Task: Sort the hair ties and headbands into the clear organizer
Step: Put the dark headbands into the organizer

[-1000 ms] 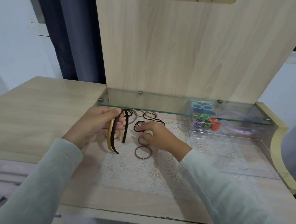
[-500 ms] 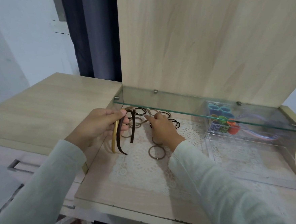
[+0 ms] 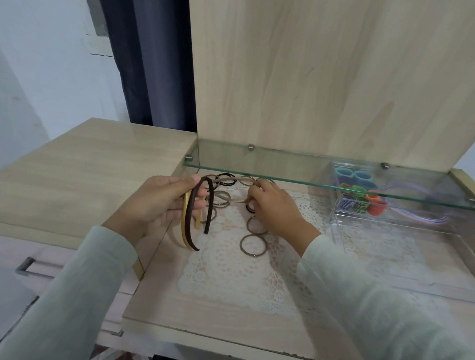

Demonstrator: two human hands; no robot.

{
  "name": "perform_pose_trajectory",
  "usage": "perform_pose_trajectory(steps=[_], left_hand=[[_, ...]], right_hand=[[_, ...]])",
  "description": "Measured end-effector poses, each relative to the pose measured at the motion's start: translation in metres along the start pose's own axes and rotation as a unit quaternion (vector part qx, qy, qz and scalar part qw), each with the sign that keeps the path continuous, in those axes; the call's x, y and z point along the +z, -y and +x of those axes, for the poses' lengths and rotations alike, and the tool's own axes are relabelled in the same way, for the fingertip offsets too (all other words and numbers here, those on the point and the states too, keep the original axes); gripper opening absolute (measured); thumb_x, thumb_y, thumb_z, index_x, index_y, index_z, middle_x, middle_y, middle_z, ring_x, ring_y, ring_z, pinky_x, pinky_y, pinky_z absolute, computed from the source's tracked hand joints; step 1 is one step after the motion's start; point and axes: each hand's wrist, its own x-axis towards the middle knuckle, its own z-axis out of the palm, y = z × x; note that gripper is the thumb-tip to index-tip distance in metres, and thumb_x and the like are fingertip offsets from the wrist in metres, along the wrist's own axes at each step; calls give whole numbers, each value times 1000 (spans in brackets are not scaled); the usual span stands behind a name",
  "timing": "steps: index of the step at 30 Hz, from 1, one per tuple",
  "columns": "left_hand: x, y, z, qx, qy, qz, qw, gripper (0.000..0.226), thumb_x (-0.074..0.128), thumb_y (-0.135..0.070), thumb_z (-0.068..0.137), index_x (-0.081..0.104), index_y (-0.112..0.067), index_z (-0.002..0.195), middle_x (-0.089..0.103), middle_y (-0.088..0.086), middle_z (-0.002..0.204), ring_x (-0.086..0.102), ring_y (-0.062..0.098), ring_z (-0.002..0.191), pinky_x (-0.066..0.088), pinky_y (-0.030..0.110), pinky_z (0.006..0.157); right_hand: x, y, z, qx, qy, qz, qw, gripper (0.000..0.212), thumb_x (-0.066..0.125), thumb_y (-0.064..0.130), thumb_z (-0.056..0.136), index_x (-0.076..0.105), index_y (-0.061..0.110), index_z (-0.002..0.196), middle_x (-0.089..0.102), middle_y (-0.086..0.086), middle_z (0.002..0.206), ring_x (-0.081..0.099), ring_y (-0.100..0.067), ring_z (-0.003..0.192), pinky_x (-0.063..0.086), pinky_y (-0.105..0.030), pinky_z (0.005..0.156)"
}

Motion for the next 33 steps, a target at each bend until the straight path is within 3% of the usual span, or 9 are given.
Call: perform_pose_trajectory(steps=[4, 8, 10, 15, 18, 24, 27, 30, 33], left_hand=[[2, -1, 0, -8, 3, 5, 1000, 32, 65, -34, 92, 72, -4, 97, 75, 8, 86, 71, 13, 70, 59, 24, 61], [5, 0, 3, -15, 8, -7, 1000, 22, 67, -25, 91, 72, -4, 96, 75, 7, 83, 71, 13, 68, 59, 25, 60], [6, 0, 4, -17, 24, -4, 1000, 17, 69, -18, 90, 71, -3, 96, 74, 9, 81, 71, 14, 68, 59, 26, 61], [14, 1, 4, -19, 39, -1, 999, 19, 69, -16, 88, 70, -2, 101, 75, 9, 86, 73, 14, 74, 60, 27, 63], [21, 1, 2, -11, 51, -8, 999, 17, 65, -14, 90, 68, -2, 101, 76, 6, 84, 73, 12, 72, 60, 25, 62], [28, 1, 4, -12, 75, 16, 997, 17, 63, -21, 91, 71, -7, 97, 75, 13, 96, 73, 14, 82, 58, 33, 81], [33, 2, 2, -19, 85, -10, 996, 13, 62, -16, 91, 69, -6, 95, 75, 9, 87, 73, 12, 75, 61, 27, 68], [36, 2, 0, -25, 84, -26, 996, 9, 61, -13, 92, 66, -6, 90, 75, 8, 79, 73, 13, 69, 59, 24, 59], [37, 1, -1, -21, 88, -22, 996, 11, 60, -14, 93, 66, -7, 87, 74, 8, 77, 72, 14, 67, 58, 24, 56]], right_hand=[[-13, -9, -15, -23, -35, 30, 999, 18, 50, 6, 92, 60, 10, 106, 60, -9, 107, 56, -32, 88, 39, -34, 67], [-28, -14, -26, -52, -84, 47, 994, 13, 57, 3, 88, 63, 8, 99, 63, -8, 94, 58, -32, 80, 47, -38, 67], [-37, -14, -30, -73, -101, 44, 991, 15, 61, 0, 86, 63, 9, 98, 63, -7, 92, 58, -29, 79, 47, -37, 68], [-58, -4, -35, -120, -122, 7, 985, 31, 66, -9, 76, 65, 14, 96, 62, -1, 94, 55, -22, 81, 28, -25, 71], [-69, 4, -38, -171, -125, 21, 977, 35, 66, -13, 72, 67, 14, 96, 63, -1, 97, 56, -22, 86, 31, -26, 73], [-80, 26, -42, -261, -122, 47, 957, 40, 63, -16, 70, 71, 12, 97, 66, -5, 102, 61, -27, 85, 41, -32, 72], [-83, 33, -43, -278, -131, 65, 949, 34, 47, -1, 84, 72, 14, 101, 68, -4, 108, 62, -26, 89, 39, -30, 77], [-84, 38, -43, -275, -121, 53, 952, 37, 57, -10, 80, 72, 15, 103, 65, -7, 112, 60, -25, 88, 43, -36, 77], [-87, 44, -46, -268, -119, 43, 955, 39, 46, -6, 79, 73, 13, 100, 63, -10, 111, 52, -21, 84, 36, -27, 76]])
